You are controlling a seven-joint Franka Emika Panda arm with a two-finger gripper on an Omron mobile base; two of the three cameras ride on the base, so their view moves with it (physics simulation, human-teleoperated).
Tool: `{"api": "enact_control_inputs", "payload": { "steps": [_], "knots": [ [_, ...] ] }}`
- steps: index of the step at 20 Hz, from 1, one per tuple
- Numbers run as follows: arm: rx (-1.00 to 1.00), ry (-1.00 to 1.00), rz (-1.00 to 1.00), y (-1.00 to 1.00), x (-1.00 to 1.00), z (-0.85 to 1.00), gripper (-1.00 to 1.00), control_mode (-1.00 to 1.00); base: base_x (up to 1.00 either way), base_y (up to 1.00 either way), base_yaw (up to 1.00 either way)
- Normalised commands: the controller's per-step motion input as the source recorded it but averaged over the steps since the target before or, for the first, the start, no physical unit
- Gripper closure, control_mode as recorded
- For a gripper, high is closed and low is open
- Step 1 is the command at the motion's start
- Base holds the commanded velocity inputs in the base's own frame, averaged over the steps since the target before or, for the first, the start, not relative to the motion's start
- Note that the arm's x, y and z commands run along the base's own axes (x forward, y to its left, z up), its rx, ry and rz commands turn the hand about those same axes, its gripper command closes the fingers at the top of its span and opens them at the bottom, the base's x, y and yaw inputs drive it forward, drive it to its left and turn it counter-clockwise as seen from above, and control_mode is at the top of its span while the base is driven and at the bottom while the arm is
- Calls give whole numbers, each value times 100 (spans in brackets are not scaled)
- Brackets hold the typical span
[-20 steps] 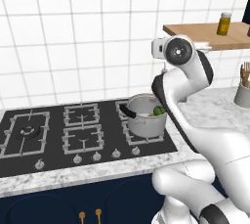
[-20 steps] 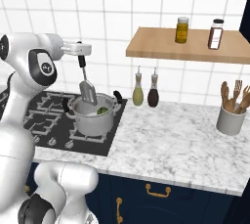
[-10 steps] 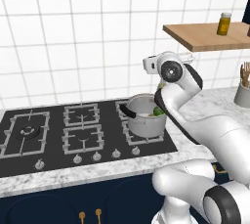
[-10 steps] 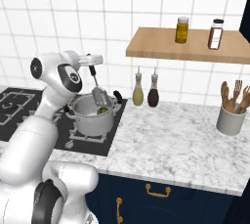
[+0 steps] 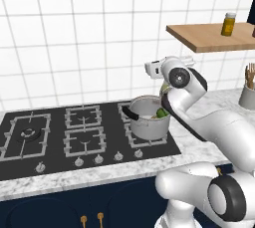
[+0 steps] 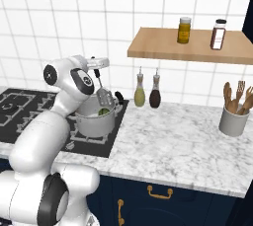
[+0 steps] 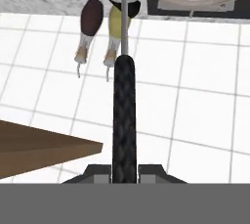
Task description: Put the onion and avocado in the pot. Retrieve the spatula and lightly stir the vegetables in the pot.
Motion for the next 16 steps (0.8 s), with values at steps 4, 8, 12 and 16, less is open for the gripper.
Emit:
{"api": "enact_control_inputs", "payload": {
  "steps": [4,8,12,16],
  "knots": [
    [0,0,7,0,2,-63,100,-100,0,0,0],
    [0,-2,2,14,1,-40,100,-100,0,0,0],
    [4,-2,1,21,0,5,100,-100,0,0,0],
    [5,-2,1,33,7,16,100,-100,0,0,0]
  ]
}}
